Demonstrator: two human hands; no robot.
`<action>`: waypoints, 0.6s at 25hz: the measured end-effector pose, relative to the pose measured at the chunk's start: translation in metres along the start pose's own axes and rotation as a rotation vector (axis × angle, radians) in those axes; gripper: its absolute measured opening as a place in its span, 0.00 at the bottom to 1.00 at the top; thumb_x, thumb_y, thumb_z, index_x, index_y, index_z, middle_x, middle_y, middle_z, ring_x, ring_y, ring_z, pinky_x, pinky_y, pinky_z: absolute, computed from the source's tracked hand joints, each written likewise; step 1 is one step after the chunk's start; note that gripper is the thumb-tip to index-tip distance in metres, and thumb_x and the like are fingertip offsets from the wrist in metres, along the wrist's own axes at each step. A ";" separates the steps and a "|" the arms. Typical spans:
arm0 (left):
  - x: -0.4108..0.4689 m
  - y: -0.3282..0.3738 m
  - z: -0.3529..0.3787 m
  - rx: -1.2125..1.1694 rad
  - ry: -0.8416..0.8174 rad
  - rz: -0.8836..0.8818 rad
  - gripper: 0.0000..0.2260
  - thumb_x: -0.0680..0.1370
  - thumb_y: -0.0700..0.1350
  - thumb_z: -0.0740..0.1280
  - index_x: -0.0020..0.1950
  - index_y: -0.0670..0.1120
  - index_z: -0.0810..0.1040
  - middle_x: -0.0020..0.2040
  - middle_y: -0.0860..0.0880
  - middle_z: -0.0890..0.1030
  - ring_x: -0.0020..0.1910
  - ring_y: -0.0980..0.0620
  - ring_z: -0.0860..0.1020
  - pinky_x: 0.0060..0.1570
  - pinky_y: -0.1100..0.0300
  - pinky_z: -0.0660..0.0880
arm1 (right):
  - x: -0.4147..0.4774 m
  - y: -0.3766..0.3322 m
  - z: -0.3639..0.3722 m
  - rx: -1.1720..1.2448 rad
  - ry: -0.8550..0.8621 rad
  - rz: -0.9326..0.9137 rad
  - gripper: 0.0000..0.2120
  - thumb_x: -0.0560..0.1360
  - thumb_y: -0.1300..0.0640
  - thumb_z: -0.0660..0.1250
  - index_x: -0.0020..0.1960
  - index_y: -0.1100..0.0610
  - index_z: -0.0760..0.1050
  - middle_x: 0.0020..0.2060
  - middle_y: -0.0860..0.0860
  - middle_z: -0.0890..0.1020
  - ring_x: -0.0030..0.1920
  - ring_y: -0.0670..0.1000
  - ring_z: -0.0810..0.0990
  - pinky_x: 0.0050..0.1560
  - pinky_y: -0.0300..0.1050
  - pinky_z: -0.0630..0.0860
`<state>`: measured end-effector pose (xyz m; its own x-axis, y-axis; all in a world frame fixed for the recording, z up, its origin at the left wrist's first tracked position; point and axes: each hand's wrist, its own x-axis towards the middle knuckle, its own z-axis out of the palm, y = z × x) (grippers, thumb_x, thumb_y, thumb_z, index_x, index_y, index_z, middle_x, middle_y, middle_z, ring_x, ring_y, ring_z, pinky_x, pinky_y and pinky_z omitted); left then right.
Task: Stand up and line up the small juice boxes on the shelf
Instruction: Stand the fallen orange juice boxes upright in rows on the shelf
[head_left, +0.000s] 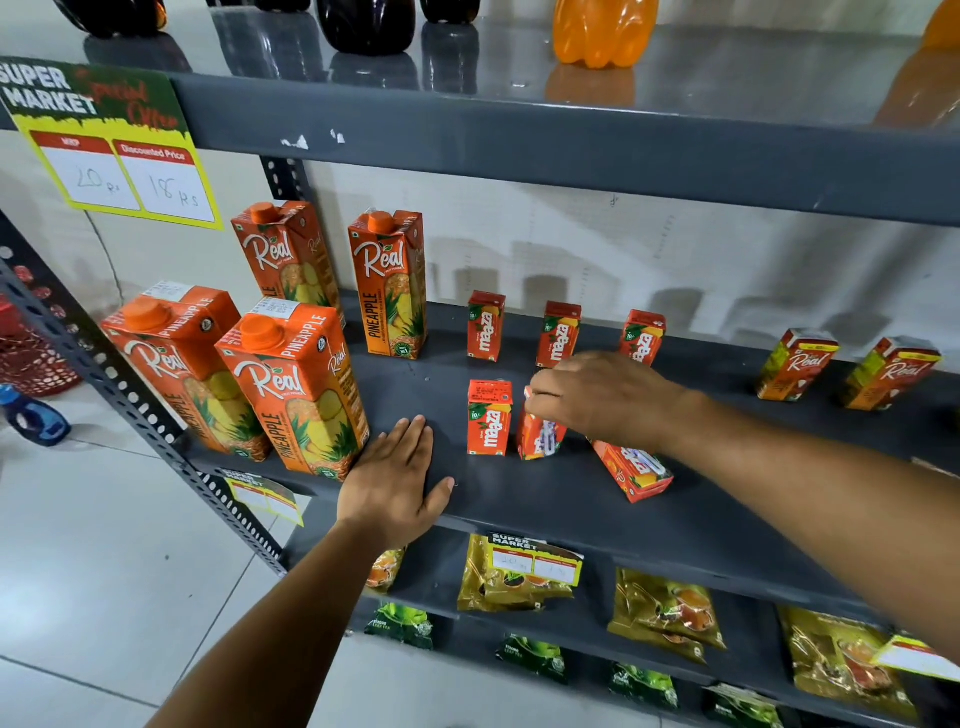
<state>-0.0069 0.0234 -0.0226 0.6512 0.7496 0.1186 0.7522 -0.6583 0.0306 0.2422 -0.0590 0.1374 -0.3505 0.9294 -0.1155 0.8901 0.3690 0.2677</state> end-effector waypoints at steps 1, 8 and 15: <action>0.000 0.000 0.000 0.000 0.001 -0.002 0.35 0.78 0.63 0.45 0.76 0.40 0.59 0.78 0.43 0.59 0.77 0.45 0.56 0.73 0.51 0.50 | 0.003 0.000 -0.001 0.007 -0.048 -0.004 0.07 0.77 0.62 0.61 0.54 0.58 0.75 0.45 0.56 0.78 0.45 0.59 0.77 0.41 0.53 0.75; 0.000 0.001 -0.001 -0.002 -0.009 -0.011 0.37 0.77 0.64 0.42 0.77 0.41 0.56 0.79 0.43 0.56 0.77 0.46 0.53 0.74 0.51 0.49 | 0.009 0.010 0.006 0.310 -0.027 0.069 0.30 0.72 0.69 0.66 0.70 0.50 0.67 0.66 0.47 0.70 0.63 0.50 0.71 0.55 0.47 0.75; 0.000 0.001 -0.001 0.003 -0.017 -0.013 0.37 0.76 0.64 0.41 0.78 0.41 0.54 0.79 0.44 0.54 0.78 0.46 0.52 0.74 0.52 0.49 | 0.014 0.016 0.008 0.419 -0.054 0.210 0.27 0.73 0.57 0.70 0.70 0.50 0.67 0.67 0.50 0.74 0.65 0.51 0.72 0.60 0.50 0.74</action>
<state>-0.0065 0.0225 -0.0213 0.6431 0.7590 0.1018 0.7607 -0.6485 0.0291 0.2539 -0.0406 0.1320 -0.1447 0.9776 -0.1528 0.9849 0.1273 -0.1177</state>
